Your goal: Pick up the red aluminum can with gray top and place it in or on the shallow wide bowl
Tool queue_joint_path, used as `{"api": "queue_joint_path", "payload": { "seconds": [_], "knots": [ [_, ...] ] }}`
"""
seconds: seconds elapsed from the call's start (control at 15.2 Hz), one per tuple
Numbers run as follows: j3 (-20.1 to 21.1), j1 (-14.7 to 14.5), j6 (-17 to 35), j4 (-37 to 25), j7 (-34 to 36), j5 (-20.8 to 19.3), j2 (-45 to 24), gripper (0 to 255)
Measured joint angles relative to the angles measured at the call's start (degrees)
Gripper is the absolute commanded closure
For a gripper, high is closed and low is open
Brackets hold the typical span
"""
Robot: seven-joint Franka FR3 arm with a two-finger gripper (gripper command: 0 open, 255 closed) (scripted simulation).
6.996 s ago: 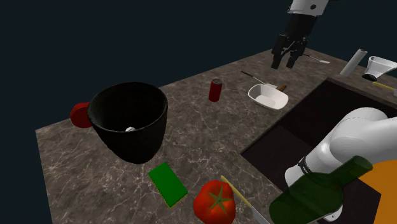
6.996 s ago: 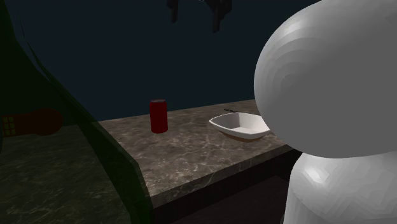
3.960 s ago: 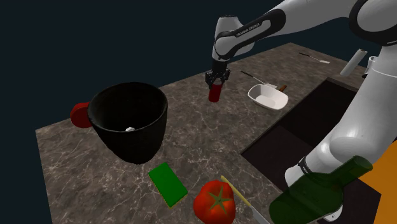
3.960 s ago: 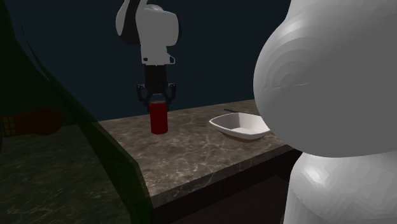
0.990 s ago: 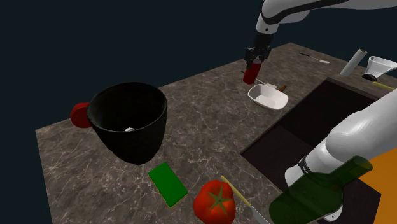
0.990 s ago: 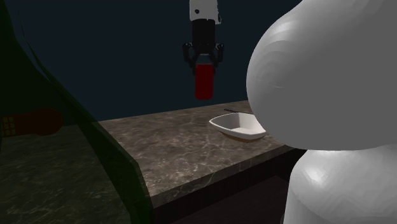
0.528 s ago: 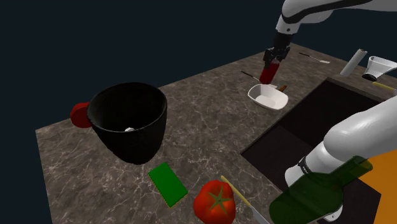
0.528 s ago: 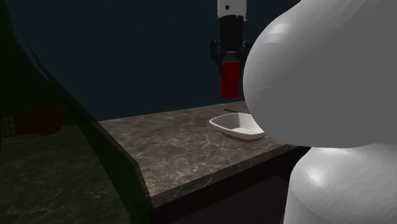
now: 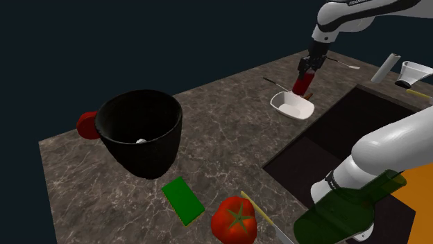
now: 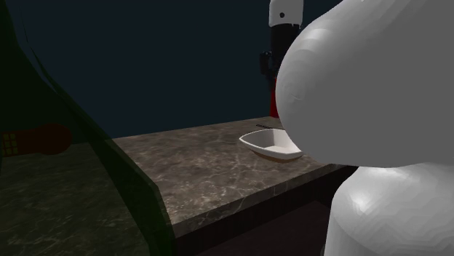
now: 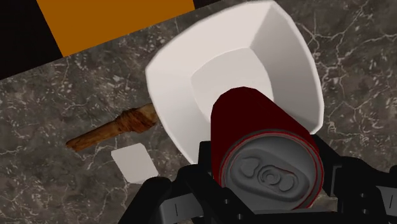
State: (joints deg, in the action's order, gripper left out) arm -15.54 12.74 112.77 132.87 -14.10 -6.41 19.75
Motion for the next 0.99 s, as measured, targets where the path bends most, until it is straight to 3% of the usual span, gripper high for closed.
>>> {"api": "queue_joint_path", "payload": {
  "seconds": [0.99],
  "knots": [
    [-1.0, 0.0, 11.5, 7.4, -0.3, 0.2, -4.2, 255]
  ]
}}
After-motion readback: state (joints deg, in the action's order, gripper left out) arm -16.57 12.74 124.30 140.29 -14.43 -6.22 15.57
